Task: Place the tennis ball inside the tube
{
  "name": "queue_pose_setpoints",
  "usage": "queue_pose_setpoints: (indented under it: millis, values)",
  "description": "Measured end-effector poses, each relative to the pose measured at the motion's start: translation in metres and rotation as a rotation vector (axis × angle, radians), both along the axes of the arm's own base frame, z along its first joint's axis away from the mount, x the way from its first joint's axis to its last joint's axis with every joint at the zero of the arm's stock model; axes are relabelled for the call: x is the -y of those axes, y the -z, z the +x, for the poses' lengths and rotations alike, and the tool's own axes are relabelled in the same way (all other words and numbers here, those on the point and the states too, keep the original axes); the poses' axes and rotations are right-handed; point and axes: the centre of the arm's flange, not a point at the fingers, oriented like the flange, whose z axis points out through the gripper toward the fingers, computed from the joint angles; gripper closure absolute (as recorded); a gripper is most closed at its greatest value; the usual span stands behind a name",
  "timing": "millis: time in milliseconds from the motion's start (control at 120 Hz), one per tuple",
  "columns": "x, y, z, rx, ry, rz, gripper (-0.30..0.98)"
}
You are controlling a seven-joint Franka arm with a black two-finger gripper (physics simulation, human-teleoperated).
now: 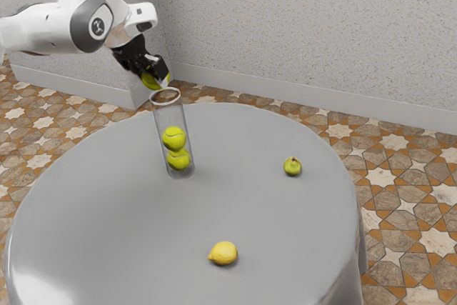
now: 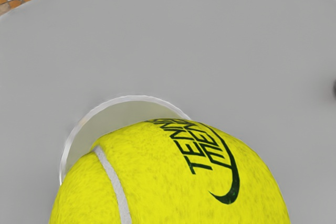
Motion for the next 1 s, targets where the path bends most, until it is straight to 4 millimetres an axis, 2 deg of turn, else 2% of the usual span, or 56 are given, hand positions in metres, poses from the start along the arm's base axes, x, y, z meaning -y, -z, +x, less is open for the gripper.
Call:
queue_pose_setpoints:
  millis: [158, 442, 617, 767, 1000]
  values:
    - [-0.008, 0.013, 0.016, -0.014, -0.045, -0.018, 0.32]
    - [-0.008, 0.035, 0.042, -0.032, -0.085, -0.041, 0.32]
    - [-0.011, 0.038, 0.043, -0.035, -0.106, -0.054, 0.32]
    - [-0.016, 0.032, 0.040, -0.027, -0.123, -0.062, 0.32]
    - [-0.015, 0.036, 0.035, -0.039, -0.142, -0.098, 0.11]
